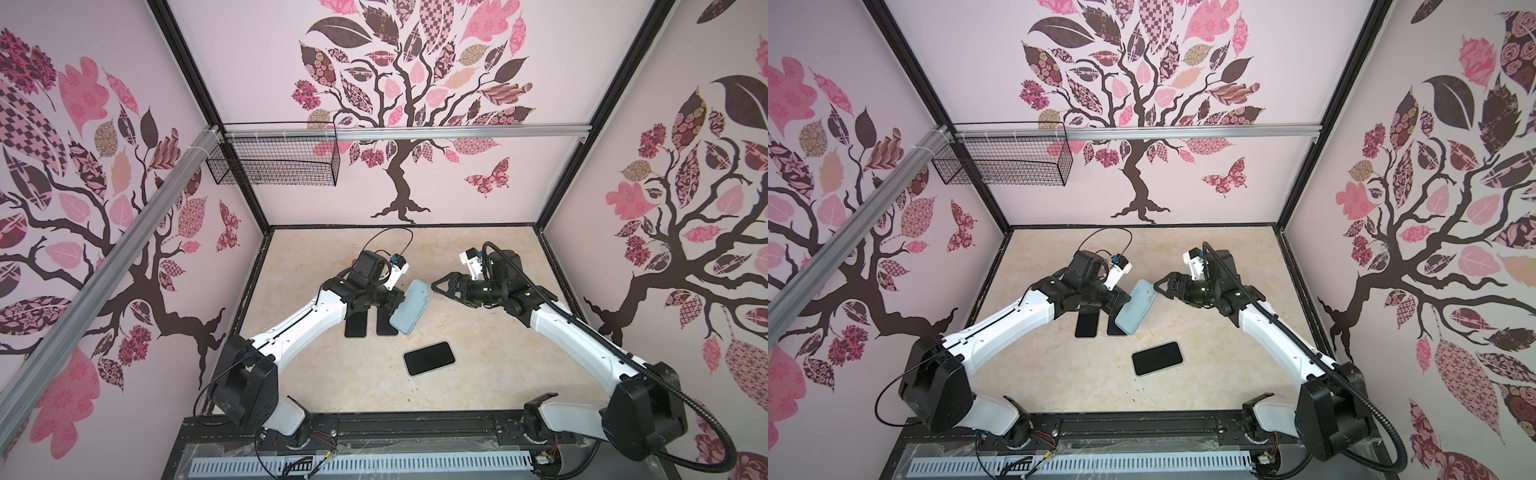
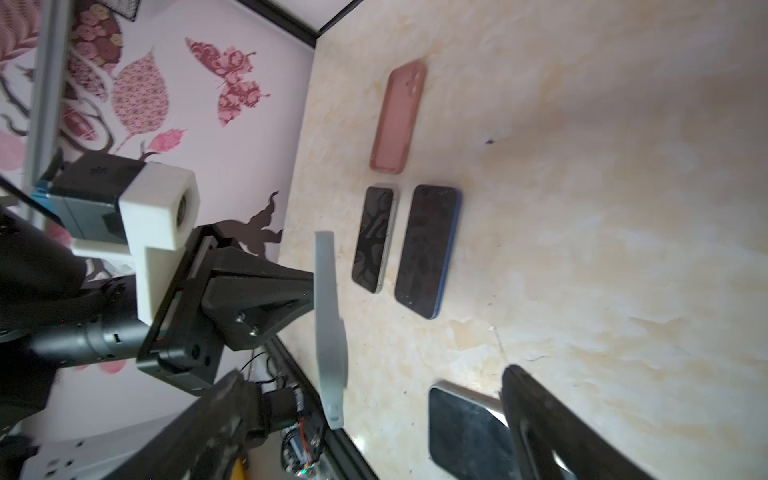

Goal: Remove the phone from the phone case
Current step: 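Place the pale blue case beside the pink case with the left gripper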

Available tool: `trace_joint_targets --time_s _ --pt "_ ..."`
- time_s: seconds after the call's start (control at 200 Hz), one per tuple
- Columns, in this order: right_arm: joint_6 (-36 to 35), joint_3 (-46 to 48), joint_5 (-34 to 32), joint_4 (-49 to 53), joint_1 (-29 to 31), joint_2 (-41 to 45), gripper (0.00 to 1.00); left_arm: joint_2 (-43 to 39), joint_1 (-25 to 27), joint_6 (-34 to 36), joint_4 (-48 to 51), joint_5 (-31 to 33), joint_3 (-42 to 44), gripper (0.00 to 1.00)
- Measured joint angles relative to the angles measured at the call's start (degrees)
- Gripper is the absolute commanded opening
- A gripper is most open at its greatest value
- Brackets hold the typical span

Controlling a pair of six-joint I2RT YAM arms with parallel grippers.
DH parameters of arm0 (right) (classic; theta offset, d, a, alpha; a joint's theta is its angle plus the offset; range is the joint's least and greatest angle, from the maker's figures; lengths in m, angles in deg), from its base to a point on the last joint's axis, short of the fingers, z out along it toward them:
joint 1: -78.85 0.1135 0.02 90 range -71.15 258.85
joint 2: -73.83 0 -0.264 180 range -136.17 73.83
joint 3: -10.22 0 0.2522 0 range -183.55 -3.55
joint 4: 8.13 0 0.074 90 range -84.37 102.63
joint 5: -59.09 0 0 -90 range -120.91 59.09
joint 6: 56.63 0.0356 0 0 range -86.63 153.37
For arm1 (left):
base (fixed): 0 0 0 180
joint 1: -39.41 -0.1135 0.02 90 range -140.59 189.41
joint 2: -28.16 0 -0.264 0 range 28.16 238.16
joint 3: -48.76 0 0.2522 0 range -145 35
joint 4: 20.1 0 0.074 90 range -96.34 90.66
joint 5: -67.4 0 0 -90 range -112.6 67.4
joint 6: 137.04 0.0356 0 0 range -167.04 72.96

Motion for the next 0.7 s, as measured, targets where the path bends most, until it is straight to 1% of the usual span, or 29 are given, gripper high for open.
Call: trace_joint_targets --time_s 0.13,0.205,0.29,0.51,0.7 --pt "0.1 -0.1 -10.1 2.1 0.0 -0.4 1.0 5.5 -3.8 -4.3 0.2 4.3 -3.2 0.0" --pt "0.0 -0.4 -14.8 3.7 -0.1 -1.0 0.99 9.4 -4.4 -5.8 1.2 7.1 -7.1 0.0" --pt "0.0 -0.1 -18.4 4.1 -0.1 -1.1 1.0 14.3 -4.7 -7.3 1.8 10.0 -12.2 0.0" --pt "-1.1 4.2 -23.0 3.6 -0.1 0.5 1.0 25.6 -7.4 -11.0 5.1 15.3 -23.2 0.0" --pt "-2.5 4.6 -24.1 4.7 -0.1 2.5 0.99 33.6 -9.8 -12.7 8.3 18.1 -30.7 0.0"
